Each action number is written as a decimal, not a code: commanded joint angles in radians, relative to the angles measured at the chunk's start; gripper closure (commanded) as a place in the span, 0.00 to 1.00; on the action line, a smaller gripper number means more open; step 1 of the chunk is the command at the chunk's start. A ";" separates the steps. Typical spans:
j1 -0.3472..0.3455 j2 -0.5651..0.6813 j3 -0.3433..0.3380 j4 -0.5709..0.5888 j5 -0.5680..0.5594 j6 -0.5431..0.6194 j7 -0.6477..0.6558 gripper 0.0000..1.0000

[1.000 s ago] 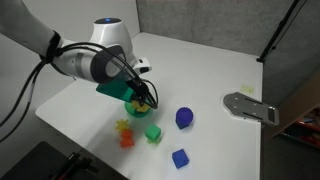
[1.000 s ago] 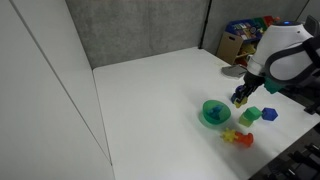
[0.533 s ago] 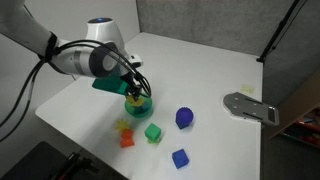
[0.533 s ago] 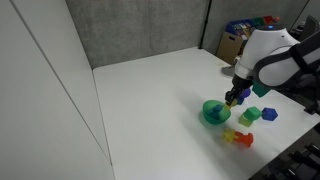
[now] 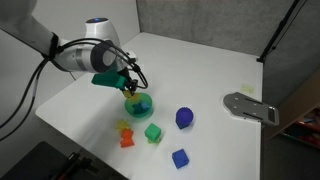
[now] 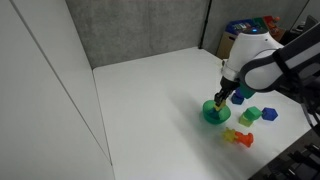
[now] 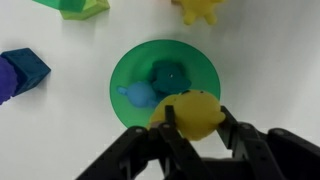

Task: Put the blue and yellow animal toys into the bowl

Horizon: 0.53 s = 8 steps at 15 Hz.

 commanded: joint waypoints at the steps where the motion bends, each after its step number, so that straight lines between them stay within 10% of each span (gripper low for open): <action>1: 0.024 0.084 -0.007 0.076 -0.042 -0.007 0.032 0.80; 4: 0.036 0.127 -0.008 0.106 -0.044 -0.008 0.026 0.76; 5: 0.035 0.134 -0.005 0.112 -0.040 -0.010 0.020 0.31; 8: 0.032 0.125 -0.001 0.101 -0.035 -0.004 0.007 0.25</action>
